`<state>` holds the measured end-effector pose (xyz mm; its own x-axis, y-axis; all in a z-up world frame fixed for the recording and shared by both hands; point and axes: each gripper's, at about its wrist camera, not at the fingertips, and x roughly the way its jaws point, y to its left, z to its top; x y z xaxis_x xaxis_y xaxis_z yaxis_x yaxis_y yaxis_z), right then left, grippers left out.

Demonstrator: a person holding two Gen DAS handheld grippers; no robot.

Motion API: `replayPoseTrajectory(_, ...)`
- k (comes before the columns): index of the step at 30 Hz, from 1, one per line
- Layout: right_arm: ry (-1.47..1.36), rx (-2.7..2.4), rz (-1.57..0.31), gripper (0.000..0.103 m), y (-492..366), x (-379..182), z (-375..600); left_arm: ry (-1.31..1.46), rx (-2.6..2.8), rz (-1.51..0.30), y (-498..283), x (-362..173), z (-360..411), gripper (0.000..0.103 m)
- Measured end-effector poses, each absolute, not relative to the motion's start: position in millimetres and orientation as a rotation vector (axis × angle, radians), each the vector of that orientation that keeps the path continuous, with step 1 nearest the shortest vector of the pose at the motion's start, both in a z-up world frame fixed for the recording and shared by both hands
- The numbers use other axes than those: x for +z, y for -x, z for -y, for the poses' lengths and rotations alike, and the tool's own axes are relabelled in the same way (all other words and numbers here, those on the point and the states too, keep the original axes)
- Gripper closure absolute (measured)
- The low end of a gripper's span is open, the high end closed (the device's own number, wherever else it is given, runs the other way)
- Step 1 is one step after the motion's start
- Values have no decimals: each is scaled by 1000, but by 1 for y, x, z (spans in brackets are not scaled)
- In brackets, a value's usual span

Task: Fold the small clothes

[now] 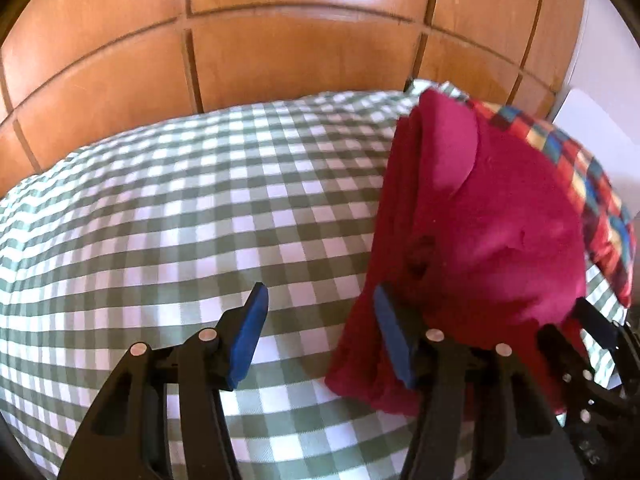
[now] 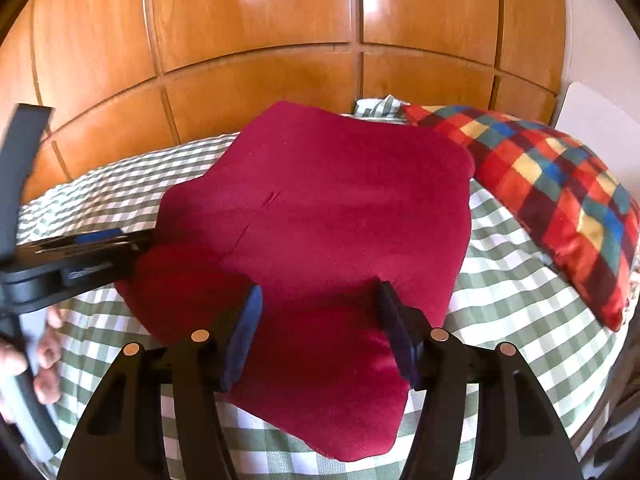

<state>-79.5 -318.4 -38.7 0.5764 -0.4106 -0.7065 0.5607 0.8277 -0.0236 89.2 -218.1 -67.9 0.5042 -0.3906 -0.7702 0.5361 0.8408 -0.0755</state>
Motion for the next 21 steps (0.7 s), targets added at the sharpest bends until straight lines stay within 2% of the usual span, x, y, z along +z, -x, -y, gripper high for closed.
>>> replayPoseTrajectory(2,-246,-565,-759,37,91,-33,319,-172,-558,-848,-81,-60,210,45)
replayPoseTrajectory(5,-320,-568,-721,25,101,-21,318,-147,-556,-783,-65,-46,198,29)
replayPoseTrajectory(9,-365,-648,-623,12,119,-4,311,-149,-569,-724,-43,-30,193,19)
replayPoseTrajectory(11,-381,-695,-596,11,124,1,307,-155,-568,-690,-33,-23,189,15)
replayPoseTrajectory(17,-364,-857,-585,10,130,0,294,-150,-553,-661,-13,-11,177,10)
replayPoseTrajectory(18,-362,-874,-575,9,132,0,292,-148,-546,-653,-9,-10,175,6)
replayPoseTrajectory(21,-351,-903,-559,6,137,1,285,-144,-528,-642,-2,-8,170,3)
